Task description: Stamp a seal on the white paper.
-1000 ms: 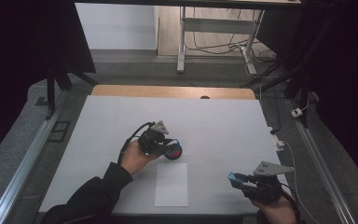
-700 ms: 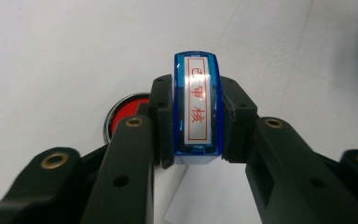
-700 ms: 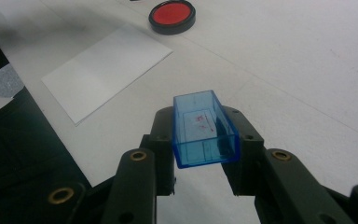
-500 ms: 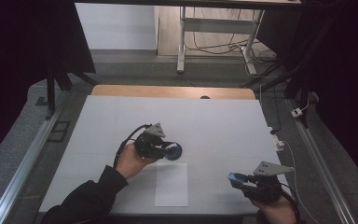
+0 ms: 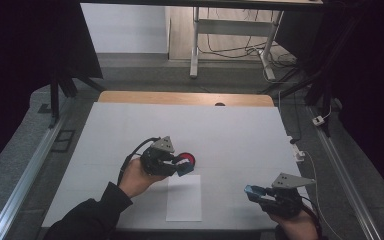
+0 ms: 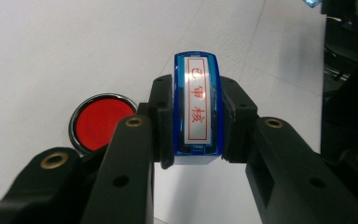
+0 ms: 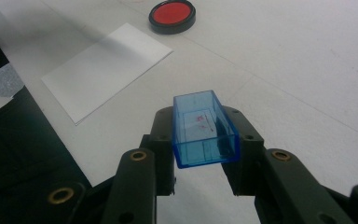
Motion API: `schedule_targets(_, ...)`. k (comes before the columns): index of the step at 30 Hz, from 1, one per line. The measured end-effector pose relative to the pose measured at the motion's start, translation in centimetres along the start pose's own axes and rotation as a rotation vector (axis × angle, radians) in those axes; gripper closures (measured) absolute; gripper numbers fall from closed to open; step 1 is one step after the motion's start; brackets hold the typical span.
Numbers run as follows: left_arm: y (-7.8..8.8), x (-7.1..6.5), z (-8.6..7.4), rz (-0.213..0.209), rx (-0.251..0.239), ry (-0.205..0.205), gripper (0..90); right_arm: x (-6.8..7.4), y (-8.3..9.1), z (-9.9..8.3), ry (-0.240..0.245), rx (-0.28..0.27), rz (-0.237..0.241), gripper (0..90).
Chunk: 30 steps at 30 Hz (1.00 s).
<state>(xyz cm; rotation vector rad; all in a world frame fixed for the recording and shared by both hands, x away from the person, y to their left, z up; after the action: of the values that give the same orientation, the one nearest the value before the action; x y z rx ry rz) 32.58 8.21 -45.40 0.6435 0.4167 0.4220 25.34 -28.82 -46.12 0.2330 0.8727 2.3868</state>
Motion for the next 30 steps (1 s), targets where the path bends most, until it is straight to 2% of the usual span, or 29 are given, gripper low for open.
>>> schedule_targets(13, 0.3, -1.3, -1.0, -0.011, 0.008, -0.016, 69.4, 0.0, 0.0, 0.0, 0.001, 0.001, -0.002, 67.7)
schedule_targets(30, -0.9, -2.4, -2.4, -0.004, 0.065, -0.020, 69.5, 0.0, 0.0, 0.0, 0.003, 0.005, -0.003, 67.6)
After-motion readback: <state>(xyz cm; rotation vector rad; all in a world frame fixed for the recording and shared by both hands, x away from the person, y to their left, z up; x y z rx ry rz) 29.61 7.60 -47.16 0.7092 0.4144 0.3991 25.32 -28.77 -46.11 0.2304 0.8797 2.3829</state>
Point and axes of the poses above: each handheld gripper's, and its own axes: y roughly backward along the jaws, z roughly out of its top, x roughly to its left, the point moved 1 cm from there along -y, roughly forward along the jaws, and after that the axes turned 9 degrees about y, right-handed, at the moved point
